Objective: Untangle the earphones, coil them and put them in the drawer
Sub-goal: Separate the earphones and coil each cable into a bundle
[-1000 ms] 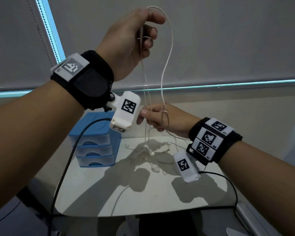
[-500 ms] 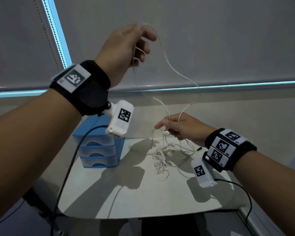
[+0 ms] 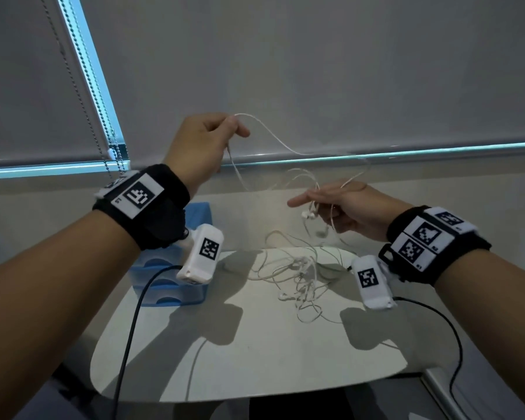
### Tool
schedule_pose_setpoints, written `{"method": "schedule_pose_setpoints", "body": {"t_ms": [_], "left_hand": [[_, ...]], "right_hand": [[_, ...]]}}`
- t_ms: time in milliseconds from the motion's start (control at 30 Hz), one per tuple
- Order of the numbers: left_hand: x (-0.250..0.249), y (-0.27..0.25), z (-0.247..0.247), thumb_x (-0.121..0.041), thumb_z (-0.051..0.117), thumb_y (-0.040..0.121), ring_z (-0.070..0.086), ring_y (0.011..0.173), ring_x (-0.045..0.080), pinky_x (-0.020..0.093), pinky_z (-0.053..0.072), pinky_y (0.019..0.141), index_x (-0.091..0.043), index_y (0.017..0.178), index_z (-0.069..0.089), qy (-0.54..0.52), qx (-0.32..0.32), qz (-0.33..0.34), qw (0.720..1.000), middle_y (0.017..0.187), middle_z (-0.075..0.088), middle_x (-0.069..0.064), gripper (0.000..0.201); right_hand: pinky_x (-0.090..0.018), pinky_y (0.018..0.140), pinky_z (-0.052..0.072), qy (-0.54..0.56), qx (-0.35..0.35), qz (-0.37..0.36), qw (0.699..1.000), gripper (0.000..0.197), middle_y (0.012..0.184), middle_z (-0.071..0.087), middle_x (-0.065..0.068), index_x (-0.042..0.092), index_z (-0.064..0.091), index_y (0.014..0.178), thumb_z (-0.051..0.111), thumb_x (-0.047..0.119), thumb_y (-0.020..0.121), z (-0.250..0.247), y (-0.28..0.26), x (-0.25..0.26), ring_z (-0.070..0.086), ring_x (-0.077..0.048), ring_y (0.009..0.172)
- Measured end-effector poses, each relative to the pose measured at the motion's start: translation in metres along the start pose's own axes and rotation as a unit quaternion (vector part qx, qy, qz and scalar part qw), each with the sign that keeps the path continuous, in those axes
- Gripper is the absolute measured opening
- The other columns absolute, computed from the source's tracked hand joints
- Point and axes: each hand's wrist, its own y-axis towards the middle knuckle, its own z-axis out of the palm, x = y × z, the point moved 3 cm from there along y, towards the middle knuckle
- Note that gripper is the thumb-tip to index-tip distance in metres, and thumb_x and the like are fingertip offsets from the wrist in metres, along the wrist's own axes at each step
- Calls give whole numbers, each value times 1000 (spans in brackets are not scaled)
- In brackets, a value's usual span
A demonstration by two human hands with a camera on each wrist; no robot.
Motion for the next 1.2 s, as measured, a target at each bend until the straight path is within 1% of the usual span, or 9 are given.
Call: {"method": "schedule_pose_setpoints", "body": {"t_ms": [167, 300, 467, 633, 700, 767, 933, 1133, 1200], "left_hand": [[18, -12, 11, -22, 51, 105, 42, 40, 8, 24, 37, 41, -8, 101, 75, -35, 29, -71, 996, 54, 56, 0, 28], [33, -30, 35, -23, 49, 107, 50, 42, 11, 32, 56, 60, -4, 104, 71, -68, 82, -128, 986, 79, 74, 13, 29], [46, -45, 51, -24, 48, 107, 59, 55, 14, 31, 59, 69, -7, 107, 70, -94, 98, -152, 979, 91, 76, 11, 28], [64, -55, 66, -17, 55, 104, 66, 70, 19, 38, 58, 79, -14, 116, 63, -52, 158, -158, 973, 96, 74, 12, 15], [72, -62, 77, -18, 59, 101, 71, 80, 22, 39, 58, 81, -21, 127, 51, 6, 214, -156, 964, 102, 73, 11, 28], [78, -69, 89, -24, 64, 99, 72, 89, 22, 37, 59, 82, -28, 133, 41, 82, 269, -141, 949, 102, 72, 7, 41], [85, -88, 125, -37, 72, 92, 61, 97, 15, 17, 44, 74, -24, 119, 62, 237, 418, -62, 875, 107, 62, -8, 31], [100, -116, 162, -38, 77, 85, 47, 113, 15, 32, 43, 102, -37, 138, 50, 321, 517, -36, 792, 122, 44, -4, 60], [102, -118, 166, -36, 77, 83, 53, 112, 20, 35, 48, 98, -34, 131, 54, 351, 526, -29, 774, 115, 44, -6, 53]], "right_hand": [[-25, 51, 18, 3, 20, 18, 1000, 30, 71, 33, 2, 26, 77, 117, 65, 38, 92, 7, -2, 3, 17, -21, 69], [-26, 51, 17, 43, 7, 7, 999, 29, 66, 31, 2, 27, 76, 120, 53, 35, 103, 10, 5, 2, 16, -20, 66], [-22, 46, 19, 22, -64, -23, 997, 31, 64, 36, 1, 15, 76, 116, 54, 32, 102, -3, 8, 6, 23, -13, 53], [-26, 53, 23, 2, -128, -34, 991, 36, 82, 55, -15, 18, 80, 78, 55, 31, 100, -31, 10, 20, 33, -15, 57], [-22, 48, 32, -5, -163, -35, 986, 41, 78, 55, -13, 15, 77, 75, 52, 32, 103, -46, 9, 27, 40, -15, 57], [-20, 45, 36, 2, -179, -37, 983, 41, 77, 56, -12, 17, 73, 74, 50, 31, 104, -59, 7, 34, 43, -15, 55], [-17, 46, 36, 30, -187, -18, 982, 32, 68, 55, -5, 11, 67, 86, 44, 23, 105, -72, 8, 34, 47, -11, 48], [-18, 48, 49, 143, -220, -45, 964, 22, 76, 55, -11, 8, 62, 88, 46, 14, 103, -72, 18, 30, 69, -18, 57], [-19, 51, 52, 184, -234, -71, 952, 20, 75, 54, -12, 8, 61, 86, 50, 14, 102, -71, 21, 32, 72, -23, 64]]}}
